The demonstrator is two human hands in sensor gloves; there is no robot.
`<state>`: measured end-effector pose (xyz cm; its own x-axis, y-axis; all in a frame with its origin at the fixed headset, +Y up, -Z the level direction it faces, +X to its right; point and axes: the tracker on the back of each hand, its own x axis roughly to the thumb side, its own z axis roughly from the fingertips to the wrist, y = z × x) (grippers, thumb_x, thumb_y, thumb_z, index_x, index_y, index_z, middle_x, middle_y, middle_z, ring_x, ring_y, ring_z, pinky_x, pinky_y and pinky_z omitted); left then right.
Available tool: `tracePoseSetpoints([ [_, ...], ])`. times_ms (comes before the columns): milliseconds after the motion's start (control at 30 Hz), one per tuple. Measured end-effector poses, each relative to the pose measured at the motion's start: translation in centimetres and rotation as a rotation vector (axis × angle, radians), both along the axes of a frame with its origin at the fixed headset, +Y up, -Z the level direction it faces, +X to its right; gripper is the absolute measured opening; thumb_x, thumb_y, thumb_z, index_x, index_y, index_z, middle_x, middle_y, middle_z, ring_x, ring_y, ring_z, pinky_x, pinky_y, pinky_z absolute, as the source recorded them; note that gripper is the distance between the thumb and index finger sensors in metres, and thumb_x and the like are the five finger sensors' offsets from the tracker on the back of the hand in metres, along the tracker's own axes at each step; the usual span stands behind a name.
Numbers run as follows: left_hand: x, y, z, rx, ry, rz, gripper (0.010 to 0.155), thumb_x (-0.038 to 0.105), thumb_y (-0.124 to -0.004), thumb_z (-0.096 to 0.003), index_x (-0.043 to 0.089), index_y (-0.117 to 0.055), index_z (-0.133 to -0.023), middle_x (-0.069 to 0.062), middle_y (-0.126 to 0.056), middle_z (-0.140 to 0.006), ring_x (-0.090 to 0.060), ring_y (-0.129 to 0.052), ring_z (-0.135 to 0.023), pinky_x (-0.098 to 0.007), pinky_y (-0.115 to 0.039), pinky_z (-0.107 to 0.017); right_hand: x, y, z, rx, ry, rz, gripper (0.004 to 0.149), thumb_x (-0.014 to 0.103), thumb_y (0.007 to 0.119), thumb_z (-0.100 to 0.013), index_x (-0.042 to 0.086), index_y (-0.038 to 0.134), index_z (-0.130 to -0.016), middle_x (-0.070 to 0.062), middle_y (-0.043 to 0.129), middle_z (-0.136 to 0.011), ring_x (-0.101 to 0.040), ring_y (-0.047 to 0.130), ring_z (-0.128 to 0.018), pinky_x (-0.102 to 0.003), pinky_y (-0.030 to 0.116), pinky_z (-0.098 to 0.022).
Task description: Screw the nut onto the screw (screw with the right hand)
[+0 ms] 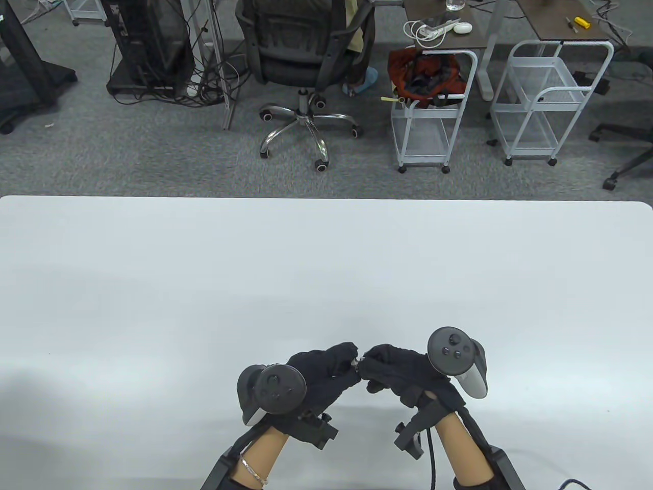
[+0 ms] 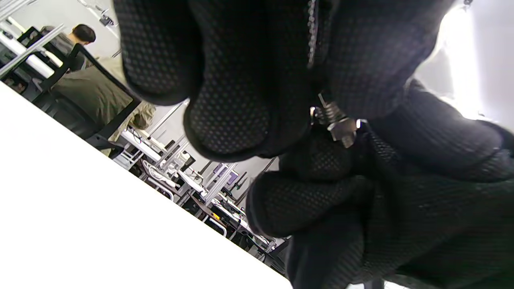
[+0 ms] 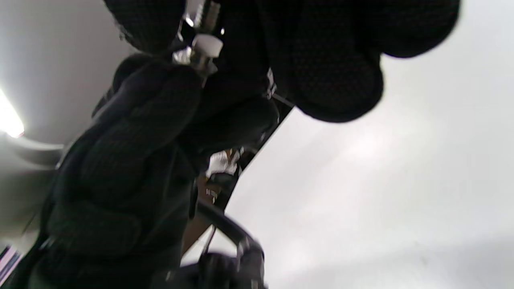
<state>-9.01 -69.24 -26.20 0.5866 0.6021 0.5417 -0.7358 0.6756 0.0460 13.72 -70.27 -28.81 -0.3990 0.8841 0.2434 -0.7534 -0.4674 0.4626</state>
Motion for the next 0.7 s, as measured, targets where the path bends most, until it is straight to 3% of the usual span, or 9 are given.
tracePoseSetpoints([
  [167,0.16,-0.04,0.04,-0.013,-0.020,0.016,0.049,0.045,-0.087,-0.0396,0.016,-0.090,-0.080,0.004,-0.111,-0.062,-0.009,-0.112,-0.047,-0.032,-0.091,-0.045,0.12,-0.19,0.11,0.076,-0.144,-0.059,0.044,0.037,0.064,-0.060,0.002,0.090,-0.065,-0.023,0.100,-0.057,-0.030,0.104,-0.034,-0.049,0.080,-0.032],
  [233,0.13,-0.02,0.05,-0.015,-0.015,0.023,0.049,0.044,-0.088,-0.0396,0.016,-0.091,-0.079,0.004,-0.111,-0.061,-0.009,-0.112,-0.047,-0.032,-0.091,-0.045,0.16,-0.14,0.09,0.063,-0.101,-0.046,0.045,0.039,0.064,-0.060,0.001,0.088,-0.068,-0.024,0.098,-0.060,-0.032,0.103,-0.037,-0.049,0.079,-0.034],
  [333,0.12,0.13,0.18,0.019,0.012,-0.011,0.049,0.045,-0.087,-0.0398,0.017,-0.090,-0.080,0.006,-0.111,-0.062,-0.009,-0.112,-0.047,-0.032,-0.091,-0.045,0.03,-0.01,0.07,0.008,-0.006,0.003,0.049,0.042,0.073,-0.058,-0.002,0.079,-0.080,-0.028,0.090,-0.073,-0.035,0.100,-0.050,-0.051,0.076,-0.041],
  [400,0.32,0.27,0.36,0.031,0.013,-0.019,0.049,0.044,-0.087,-0.0399,0.016,-0.090,-0.080,0.004,-0.111,-0.062,-0.009,-0.111,-0.047,-0.032,-0.091,-0.045,0.09,-0.03,0.01,0.087,-0.061,0.003,0.046,0.043,0.070,-0.059,0.001,0.083,-0.074,-0.023,0.095,-0.067,-0.030,0.103,-0.044,-0.048,0.079,-0.037],
  [500,0.38,0.24,0.34,0.030,0.002,-0.014,0.049,0.045,-0.087,-0.0401,0.017,-0.090,-0.080,0.006,-0.111,-0.063,-0.009,-0.111,-0.048,-0.032,-0.090,-0.046,0.10,-0.21,0.16,0.087,-0.153,-0.055,0.045,0.038,0.064,-0.060,0.001,0.090,-0.063,-0.022,0.100,-0.055,-0.029,0.104,-0.032,-0.048,0.080,-0.031],
  [567,0.33,0.19,0.32,0.024,0.005,-0.009,0.049,0.045,-0.087,-0.0401,0.017,-0.090,-0.080,0.004,-0.111,-0.063,-0.009,-0.111,-0.048,-0.032,-0.090,-0.046,0.13,-0.25,0.11,0.064,-0.117,-0.040,0.046,0.039,0.063,-0.061,0.001,0.088,-0.067,-0.024,0.099,-0.059,-0.031,0.104,-0.036,-0.048,0.079,-0.033],
  [633,0.28,0.27,0.36,0.042,0.021,-0.032,0.049,0.045,-0.087,-0.0402,0.017,-0.090,-0.080,0.004,-0.111,-0.063,-0.009,-0.111,-0.048,-0.032,-0.090,-0.046,0.09,-0.16,0.03,0.034,-0.052,-0.027,0.051,0.044,0.072,-0.058,-0.003,0.082,-0.077,-0.029,0.093,-0.070,-0.035,0.102,-0.046,-0.051,0.077,-0.038],
  [700,0.34,0.35,0.41,0.042,0.011,-0.027,0.049,0.045,-0.088,-0.0396,0.017,-0.091,-0.080,0.006,-0.111,-0.062,-0.009,-0.111,-0.048,-0.032,-0.090,-0.046,0.12,-0.11,0.03,0.038,-0.024,0.006,0.049,0.044,0.072,-0.058,-0.001,0.080,-0.079,-0.026,0.091,-0.072,-0.033,0.101,-0.049,-0.050,0.077,-0.040],
])
